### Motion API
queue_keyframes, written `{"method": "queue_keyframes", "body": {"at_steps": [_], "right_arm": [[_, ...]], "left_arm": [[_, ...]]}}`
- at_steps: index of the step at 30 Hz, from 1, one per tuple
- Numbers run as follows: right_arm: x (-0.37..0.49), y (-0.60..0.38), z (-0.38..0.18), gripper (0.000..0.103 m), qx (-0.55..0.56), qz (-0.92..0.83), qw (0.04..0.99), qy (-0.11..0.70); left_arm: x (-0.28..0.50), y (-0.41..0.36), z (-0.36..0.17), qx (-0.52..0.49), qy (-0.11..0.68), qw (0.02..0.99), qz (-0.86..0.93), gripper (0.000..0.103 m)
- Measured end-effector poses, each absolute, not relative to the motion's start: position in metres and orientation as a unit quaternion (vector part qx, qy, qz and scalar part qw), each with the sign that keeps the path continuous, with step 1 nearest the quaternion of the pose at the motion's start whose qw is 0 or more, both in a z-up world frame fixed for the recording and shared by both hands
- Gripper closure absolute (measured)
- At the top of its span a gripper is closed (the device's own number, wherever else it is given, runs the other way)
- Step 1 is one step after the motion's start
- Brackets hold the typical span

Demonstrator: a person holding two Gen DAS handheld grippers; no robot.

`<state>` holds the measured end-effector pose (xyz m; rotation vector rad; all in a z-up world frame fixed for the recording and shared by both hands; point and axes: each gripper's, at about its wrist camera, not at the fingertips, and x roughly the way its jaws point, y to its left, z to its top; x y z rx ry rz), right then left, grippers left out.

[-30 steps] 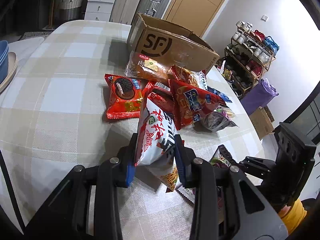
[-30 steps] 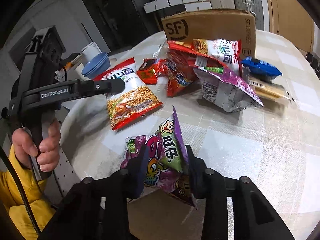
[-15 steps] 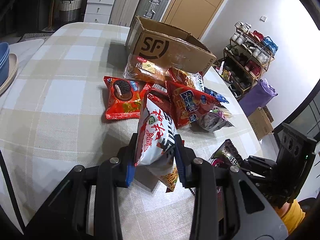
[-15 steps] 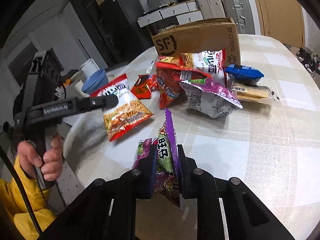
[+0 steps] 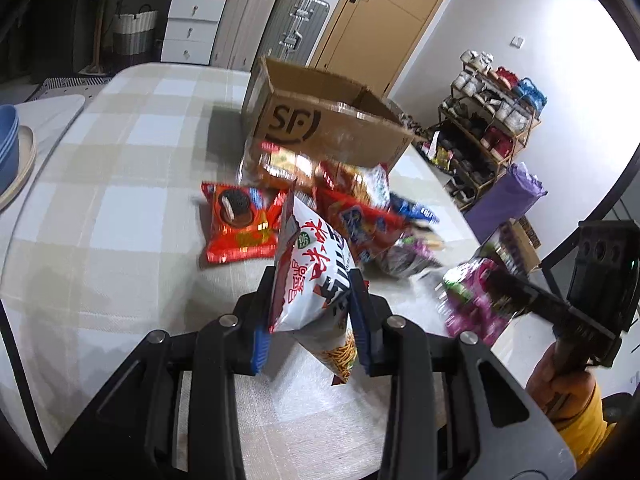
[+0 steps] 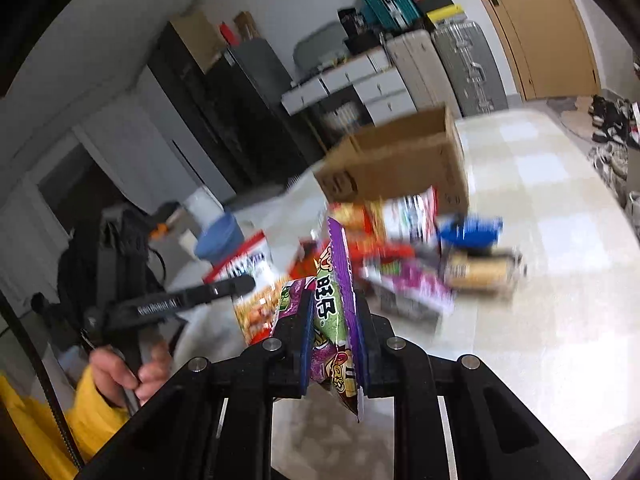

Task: Organize snacks
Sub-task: 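Carry both bags over the cardboard box and open both grippers to drop them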

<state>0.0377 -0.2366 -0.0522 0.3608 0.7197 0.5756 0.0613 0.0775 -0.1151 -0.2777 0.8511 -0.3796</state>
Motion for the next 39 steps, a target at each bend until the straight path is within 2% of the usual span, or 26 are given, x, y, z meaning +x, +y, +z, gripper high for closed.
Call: {"method": "queue_keyframes", "body": {"at_steps": [4,13,21,27,39], "right_arm": [[0.06,-0.251,-0.019,0.086,0.2,0.279,0.884,0.317],[0.143,-0.248,0.043,0.086,0.184,0.288,0.895,0.287],[0.223,-0.232,0.059,0.086,0.175,0.289,0.892,0.3],[0.27,-0.232,0.047,0.086,0.182,0.282,0.888,0.314],[0.338,-0.226,-0.01,0.086,0.151,0.243,0.885,0.368]], "left_arm": [[0.071,0.088,-0.089,-0.149,0.396,0.885,-0.195,0.073],[0.124,0.093,-0.019,-0.12,0.356,0.905,-0.199,0.073],[0.202,0.08,0.027,-0.095,0.339,0.914,-0.2,0.073],[0.266,0.054,0.026,-0.054,0.351,0.918,-0.176,0.073],[0.354,0.015,-0.032,-0.037,0.398,0.901,-0.166,0.073]]}}
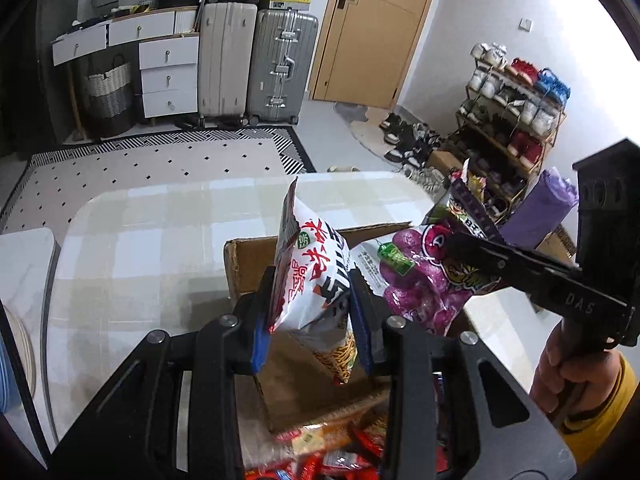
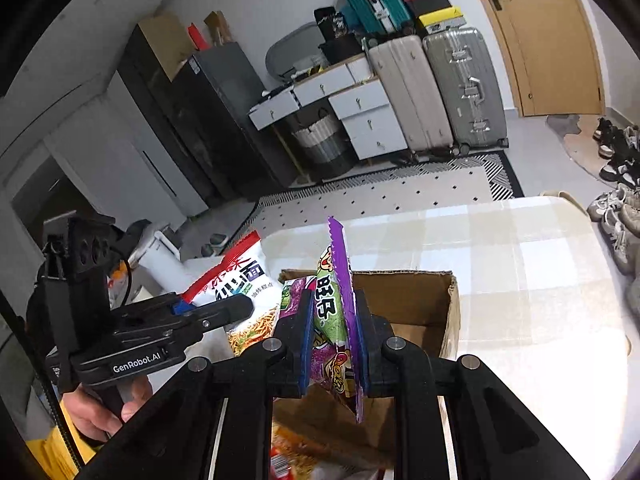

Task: Organize snacks
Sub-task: 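Carry both bags over the cardboard box and open both grippers to drop them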

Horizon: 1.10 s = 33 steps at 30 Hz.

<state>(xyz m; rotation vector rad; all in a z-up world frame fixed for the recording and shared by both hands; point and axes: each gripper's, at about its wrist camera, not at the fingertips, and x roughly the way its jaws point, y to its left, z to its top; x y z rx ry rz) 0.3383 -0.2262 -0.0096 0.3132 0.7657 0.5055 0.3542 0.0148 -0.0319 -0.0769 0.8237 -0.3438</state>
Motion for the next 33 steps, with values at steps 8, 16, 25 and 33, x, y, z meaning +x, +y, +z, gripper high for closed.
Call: {"method": "queue_keyframes", "body": {"at_steps": [8,16,25,33], "right_arm": [[0.357,-0.219,-0.034,0.086,0.118,0.219,0.886,0.391],[0.356,-0.203,-0.041,0.086,0.055,0.201,0.894,0.396],[0.354,-0.195,-0.047,0.085,0.03,0.201,0.891,0.406],[0.349,-0.199,-0.035,0.083,0.04,0.199,0.897,0.393]], "left_arm": [[0.375,0.003,-0.066,-0.026,0.417,0.893,-0.168,0.072],[0.39,-0.003,-0.09,-0.019,0.437,0.884,-0.162,0.072],[0.396,-0.014,-0.102,-0.003,0.446,0.883,-0.148,0.072],[0.388,-0.015,-0.099,0.005,0.442,0.885,-0.142,0.066]]}}
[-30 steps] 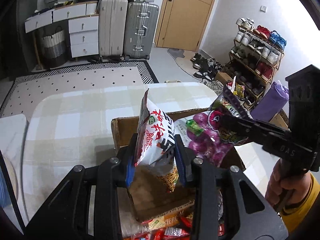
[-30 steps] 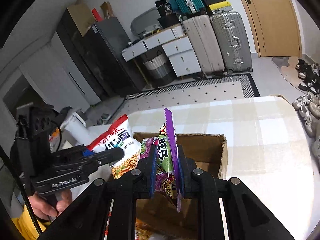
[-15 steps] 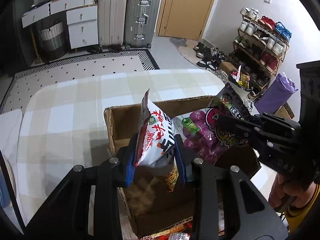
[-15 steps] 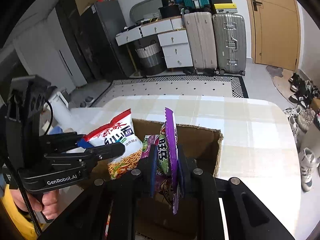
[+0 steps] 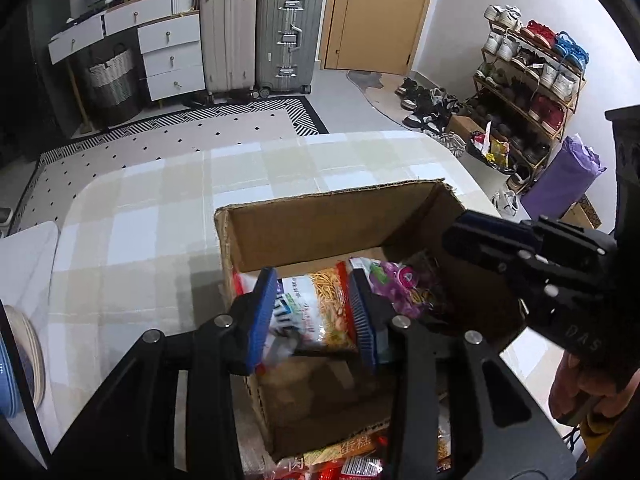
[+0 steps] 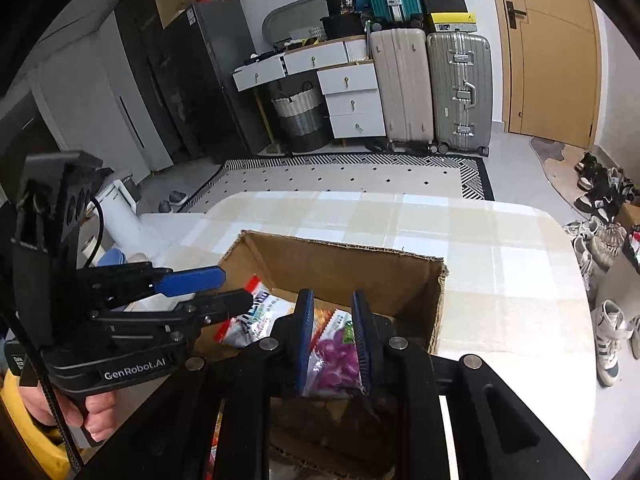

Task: Organize snacks
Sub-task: 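Carry both bags over the cardboard box and open both grippers to drop them, then move both open grippers back toward the remaining snack pile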

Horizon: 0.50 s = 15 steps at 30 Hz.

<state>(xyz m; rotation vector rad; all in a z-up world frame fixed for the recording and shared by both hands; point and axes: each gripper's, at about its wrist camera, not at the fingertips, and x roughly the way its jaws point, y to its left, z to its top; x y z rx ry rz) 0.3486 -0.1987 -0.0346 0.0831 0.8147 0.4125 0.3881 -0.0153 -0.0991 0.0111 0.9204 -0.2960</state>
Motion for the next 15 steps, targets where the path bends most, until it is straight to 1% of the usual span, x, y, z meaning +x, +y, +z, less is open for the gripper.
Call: {"method": "queue_keyframes", "body": {"at_steps": [5,7,9,10,14,15], "right_arm": [[0.34,-0.204,-0.025,0.083,0.05,0.201,0.9,0.383],[0.333,-0.207,-0.02,0.083,0.056,0.203,0.901,0.38],[0.326,-0.209,-0.016,0.081,0.058,0.206,0.901,0.376],[0.32,-0.209,-0.012,0.081,0.059,0.207,0.903,0.373],[0.302,-0.214,0.003,0.08,0.064,0.213,0.909,0.353],[0.295,-0.216,0.009,0.078,0.065,0.214,0.911,0.347]], "left_arm": [[0.372,-0.014,-0.089,0.013,0.435,0.889,-0.139,0.065],[0.364,-0.015,-0.084,0.017,0.431,0.892,-0.138,0.061],[0.356,-0.015,-0.077,0.018,0.424,0.895,-0.133,0.051],[0.352,-0.015,-0.074,0.018,0.42,0.898,-0.13,0.049],[0.335,-0.011,-0.061,0.021,0.403,0.907,-0.123,0.049],[0.332,-0.009,-0.058,0.021,0.4,0.908,-0.121,0.049]]}}
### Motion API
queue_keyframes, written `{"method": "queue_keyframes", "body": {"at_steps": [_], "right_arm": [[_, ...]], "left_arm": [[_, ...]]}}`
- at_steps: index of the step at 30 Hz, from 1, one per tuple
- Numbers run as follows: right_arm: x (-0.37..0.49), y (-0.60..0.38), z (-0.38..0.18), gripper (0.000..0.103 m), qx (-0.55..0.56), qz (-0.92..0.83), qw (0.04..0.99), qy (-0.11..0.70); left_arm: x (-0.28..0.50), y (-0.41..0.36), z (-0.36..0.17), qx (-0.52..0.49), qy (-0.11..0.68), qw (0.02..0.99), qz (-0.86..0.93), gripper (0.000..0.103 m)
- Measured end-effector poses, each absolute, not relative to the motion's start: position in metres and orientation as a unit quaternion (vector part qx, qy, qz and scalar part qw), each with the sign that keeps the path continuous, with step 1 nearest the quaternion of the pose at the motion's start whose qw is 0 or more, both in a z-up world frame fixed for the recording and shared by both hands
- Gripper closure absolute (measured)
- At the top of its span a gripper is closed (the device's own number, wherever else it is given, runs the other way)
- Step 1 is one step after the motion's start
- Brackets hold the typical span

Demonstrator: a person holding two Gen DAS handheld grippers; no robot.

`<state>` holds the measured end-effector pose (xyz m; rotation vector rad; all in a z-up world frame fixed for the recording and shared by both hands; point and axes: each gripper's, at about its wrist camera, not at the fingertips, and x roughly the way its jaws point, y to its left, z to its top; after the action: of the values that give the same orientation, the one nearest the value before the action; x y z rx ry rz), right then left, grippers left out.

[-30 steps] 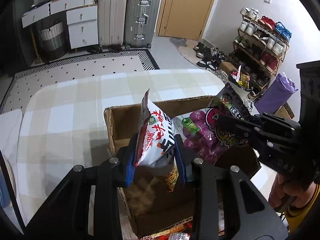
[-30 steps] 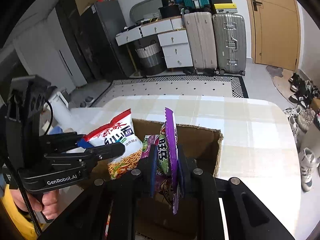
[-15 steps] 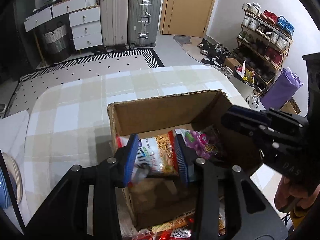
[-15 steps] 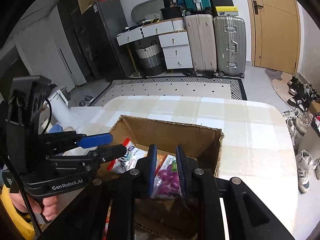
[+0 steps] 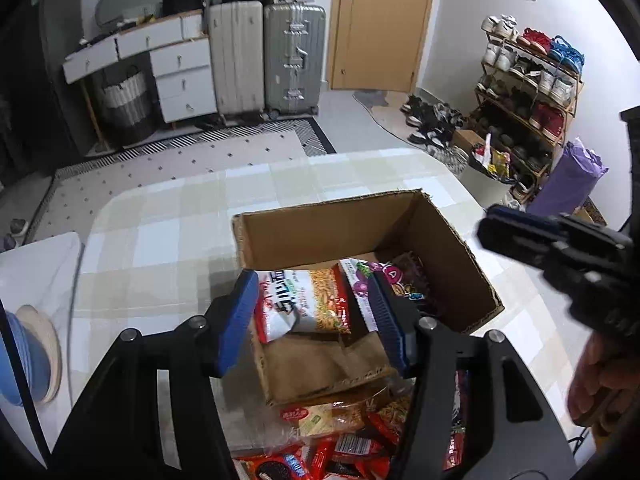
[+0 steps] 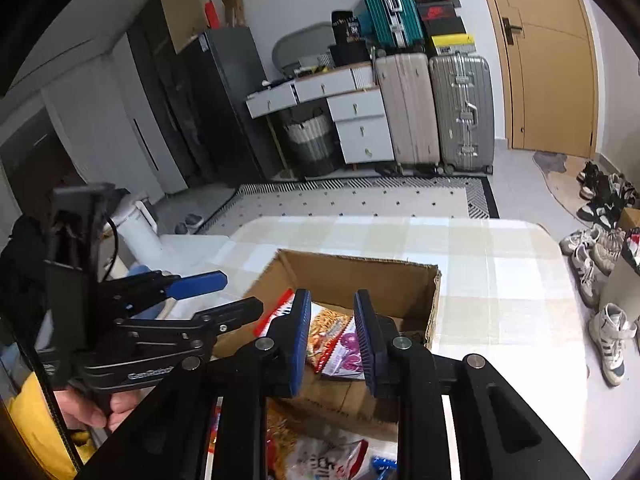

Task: Organize snacks
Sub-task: 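Move both open grippers back toward the remaining snack pile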

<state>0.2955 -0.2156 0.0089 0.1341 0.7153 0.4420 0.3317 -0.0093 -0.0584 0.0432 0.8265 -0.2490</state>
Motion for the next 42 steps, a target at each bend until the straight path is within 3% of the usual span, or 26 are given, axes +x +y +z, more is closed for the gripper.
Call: {"method": "queue_keyframes", "body": {"at_steps": [4,8,15,22,28,33,42], "right_arm": [[0.276,-0.215,0.024,0.074,0.063,0.219,0.915,0.332],[0.259,-0.215,0.035,0.07,0.06,0.221,0.918,0.324],[0.23,-0.215,0.049,0.057,0.062,0.224,0.921,0.312],[0.192,-0.212,0.058,0.053,0.066,0.24,0.921,0.3],[0.147,-0.215,0.061,0.029,0.083,0.247,0.927,0.271],[0.112,-0.215,0.06,0.014,0.094,0.249,0.93,0.253],[0.061,-0.23,0.047,0.002,0.099,0.238,0.942,0.216]], "left_arm": [[0.318,-0.003,-0.049,0.014,0.394,0.912,-0.114,0.045],[0.301,0.001,-0.034,0.016,0.375,0.922,-0.1,0.028],[0.269,0.006,-0.008,0.017,0.356,0.93,-0.094,0.025],[0.219,0.013,0.024,0.014,0.331,0.939,-0.089,0.022],[0.165,0.022,0.048,0.002,0.309,0.946,-0.094,0.015],[0.111,0.033,0.06,-0.001,0.283,0.955,-0.089,0.001],[0.017,0.066,0.052,-0.019,0.233,0.97,-0.074,0.001]]}}
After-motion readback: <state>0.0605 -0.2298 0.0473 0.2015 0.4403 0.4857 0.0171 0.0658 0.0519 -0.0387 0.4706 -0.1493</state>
